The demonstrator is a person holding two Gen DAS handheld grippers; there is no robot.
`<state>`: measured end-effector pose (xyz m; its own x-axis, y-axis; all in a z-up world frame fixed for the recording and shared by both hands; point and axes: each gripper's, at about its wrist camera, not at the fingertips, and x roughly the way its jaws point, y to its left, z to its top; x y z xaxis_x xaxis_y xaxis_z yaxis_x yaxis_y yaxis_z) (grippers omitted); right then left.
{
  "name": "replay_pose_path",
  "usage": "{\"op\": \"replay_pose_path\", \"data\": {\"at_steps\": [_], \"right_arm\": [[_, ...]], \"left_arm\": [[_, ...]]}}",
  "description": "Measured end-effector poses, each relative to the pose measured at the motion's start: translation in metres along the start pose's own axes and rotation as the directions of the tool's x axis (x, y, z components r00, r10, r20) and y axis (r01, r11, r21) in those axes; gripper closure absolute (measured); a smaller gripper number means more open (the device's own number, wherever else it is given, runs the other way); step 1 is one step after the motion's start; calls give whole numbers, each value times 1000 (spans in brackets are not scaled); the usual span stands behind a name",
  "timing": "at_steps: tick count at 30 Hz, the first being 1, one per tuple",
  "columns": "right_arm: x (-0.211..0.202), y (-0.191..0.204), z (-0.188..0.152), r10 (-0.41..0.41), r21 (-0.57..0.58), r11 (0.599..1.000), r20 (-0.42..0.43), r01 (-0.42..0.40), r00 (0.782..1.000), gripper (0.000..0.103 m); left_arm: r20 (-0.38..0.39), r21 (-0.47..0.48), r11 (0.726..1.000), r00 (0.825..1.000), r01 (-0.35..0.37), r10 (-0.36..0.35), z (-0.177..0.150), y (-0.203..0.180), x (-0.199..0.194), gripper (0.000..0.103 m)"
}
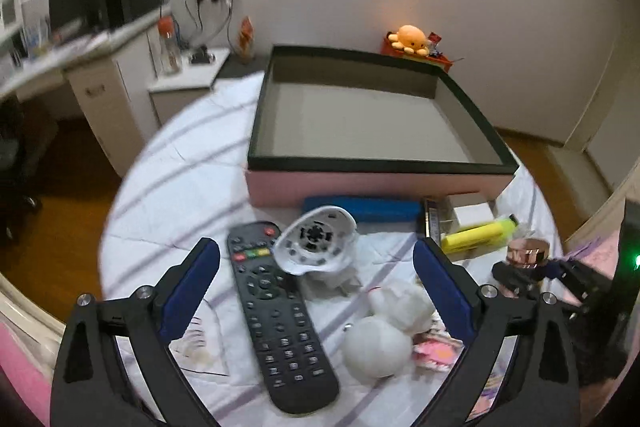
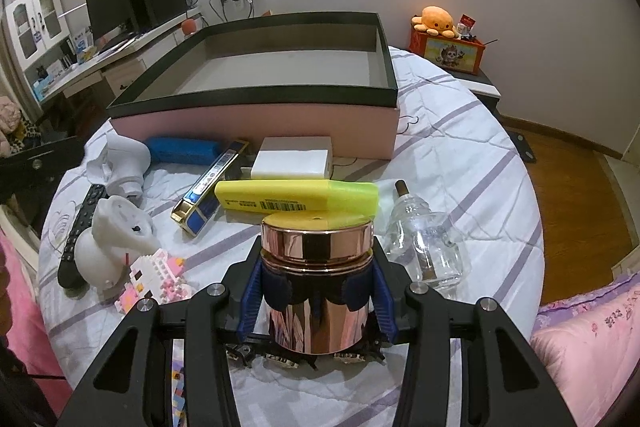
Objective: Organize rigid objects
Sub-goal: 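Lift the white plug adapter with the left tool while the right tool lifts the rose-gold canister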
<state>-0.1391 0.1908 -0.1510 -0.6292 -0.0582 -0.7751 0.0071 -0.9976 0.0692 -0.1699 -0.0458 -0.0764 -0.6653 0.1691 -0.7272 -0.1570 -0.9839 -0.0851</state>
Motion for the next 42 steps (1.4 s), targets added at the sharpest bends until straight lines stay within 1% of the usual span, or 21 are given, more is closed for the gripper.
{"op": "replay_pose_path", "data": {"at_steps": [1,3,8,12,13,14,15,16,19,22,26,30,37,40,42], "right_arm": [[1,1,1,-3,-1,1000,-1,3,1000,55],[2,3,1,-16,-10,1000,0,16,1000,55],[2,1,2,-7,-8,1000,-1,7,1000,55],[7,-2,4,6,1,1000,-10,-6,1000,55],[9,-2,5,5,0,1000,-14,-5,1000,55],[11,-2,5,2,-2,1000,-18,-2,1000,55],[13,-2,5,-2,-4,1000,-23,2,1000,55],[14,-2,5,-2,-6,1000,-27,2,1000,55],[17,-3,5,3,-1,1000,-32,-3,999,55],[17,-4,5,9,5,1000,-32,-9,999,55],[15,-5,4,10,11,1000,-34,-10,999,55],[9,-4,4,8,21,1000,-28,-8,1000,55],[-16,0,5,-12,7,1000,26,12,1000,55],[-33,2,7,-8,3,1000,70,8,998,55],[-45,4,8,-14,-5,1000,100,15,995,55]], "left_arm": [[6,11,1000,1000,0,0,0,0,0,0],[-12,5,1000,1000,7,-7,3,2,9,0],[-116,-18,1000,993,23,-25,3,3,52,0],[-132,-23,998,989,63,-66,3,-2,68,1],[-124,-32,997,990,69,-73,3,-2,70,7],[-116,-37,997,990,75,-79,3,-1,70,16],[-120,-40,996,989,77,-82,3,0,72,41],[-128,-42,997,990,60,-65,3,2,74,49],[-120,-44,994,987,97,-102,2,7,72,49],[-107,-26,995,989,100,-102,-1,8,67,49],[-89,-41,992,988,120,-123,0,11,58,49],[-57,-34,994,993,105,-106,3,10,46,49],[-6,-37,994,995,100,-100,3,11,19,49],[32,-20,996,996,82,-82,2,9,4,49],[49,-10,996,995,87,-86,1,8,-8,49]]}}
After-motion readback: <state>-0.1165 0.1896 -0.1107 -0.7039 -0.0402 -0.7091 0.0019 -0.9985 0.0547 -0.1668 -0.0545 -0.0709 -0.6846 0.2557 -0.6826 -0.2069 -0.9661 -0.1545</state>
